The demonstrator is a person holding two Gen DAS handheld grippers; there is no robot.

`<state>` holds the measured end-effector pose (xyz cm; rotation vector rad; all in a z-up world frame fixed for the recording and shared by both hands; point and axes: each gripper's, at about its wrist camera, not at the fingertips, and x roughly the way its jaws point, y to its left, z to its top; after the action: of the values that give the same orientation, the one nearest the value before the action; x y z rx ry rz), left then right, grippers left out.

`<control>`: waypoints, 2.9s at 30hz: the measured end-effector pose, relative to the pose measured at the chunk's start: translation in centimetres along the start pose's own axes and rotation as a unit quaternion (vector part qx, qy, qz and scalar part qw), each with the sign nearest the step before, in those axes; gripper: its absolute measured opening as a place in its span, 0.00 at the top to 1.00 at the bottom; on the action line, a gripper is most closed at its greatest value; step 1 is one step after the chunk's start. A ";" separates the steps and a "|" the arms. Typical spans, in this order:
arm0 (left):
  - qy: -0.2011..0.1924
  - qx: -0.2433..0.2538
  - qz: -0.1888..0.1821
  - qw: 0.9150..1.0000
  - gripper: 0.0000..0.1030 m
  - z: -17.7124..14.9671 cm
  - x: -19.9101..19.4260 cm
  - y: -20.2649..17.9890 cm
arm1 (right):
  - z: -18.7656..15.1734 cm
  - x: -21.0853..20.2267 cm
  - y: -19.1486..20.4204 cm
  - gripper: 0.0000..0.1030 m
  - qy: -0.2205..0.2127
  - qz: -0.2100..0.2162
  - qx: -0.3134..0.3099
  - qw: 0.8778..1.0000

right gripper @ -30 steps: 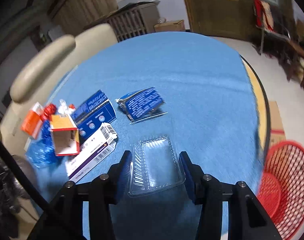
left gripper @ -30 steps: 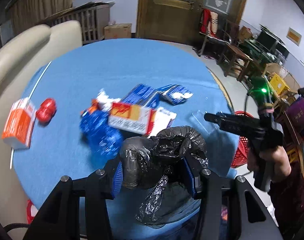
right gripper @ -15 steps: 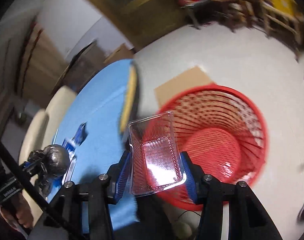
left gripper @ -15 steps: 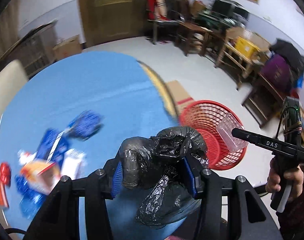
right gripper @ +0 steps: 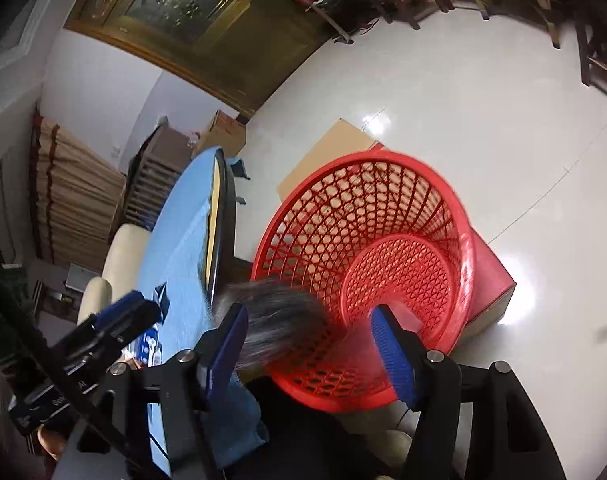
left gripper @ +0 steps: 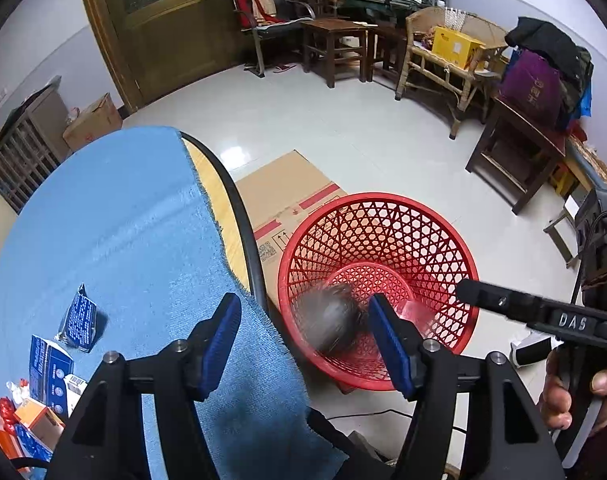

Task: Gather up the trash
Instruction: 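Carry the black bag and clear tray to the red wastebasket and release both, then return both tools to the table and grasp the blue plastic bag with the left gripper, then grasp the yellow-white medicine box with the right gripper while the left gripper lifts the blue bag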

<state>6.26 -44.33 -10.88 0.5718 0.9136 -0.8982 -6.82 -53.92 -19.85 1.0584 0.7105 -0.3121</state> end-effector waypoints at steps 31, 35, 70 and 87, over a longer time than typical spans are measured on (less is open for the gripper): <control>-0.049 -0.212 0.066 0.974 0.35 -19.6 -13.4 18.9 | 0.1 7.4 -2.0 0.44 0.086 -0.145 0.067 0.983; -0.062 -0.229 0.084 0.968 0.35 -20.6 -14.7 20.5 | -1.4 5.8 -2.1 0.43 0.064 -0.160 0.080 0.982; -0.037 -0.407 0.017 0.913 0.88 -27.8 -8.6 31.7 | -16.0 16.0 32.3 0.40 0.169 0.019 -0.323 0.931; -0.072 -0.376 0.055 0.922 0.91 -31.6 -16.2 29.8 | -25.8 22.1 40.6 0.29 0.174 0.001 -0.540 0.824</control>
<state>13.27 1.44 -11.39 -0.1075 0.9945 -0.4213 22.20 -9.99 -14.52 0.0069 1.0226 0.3044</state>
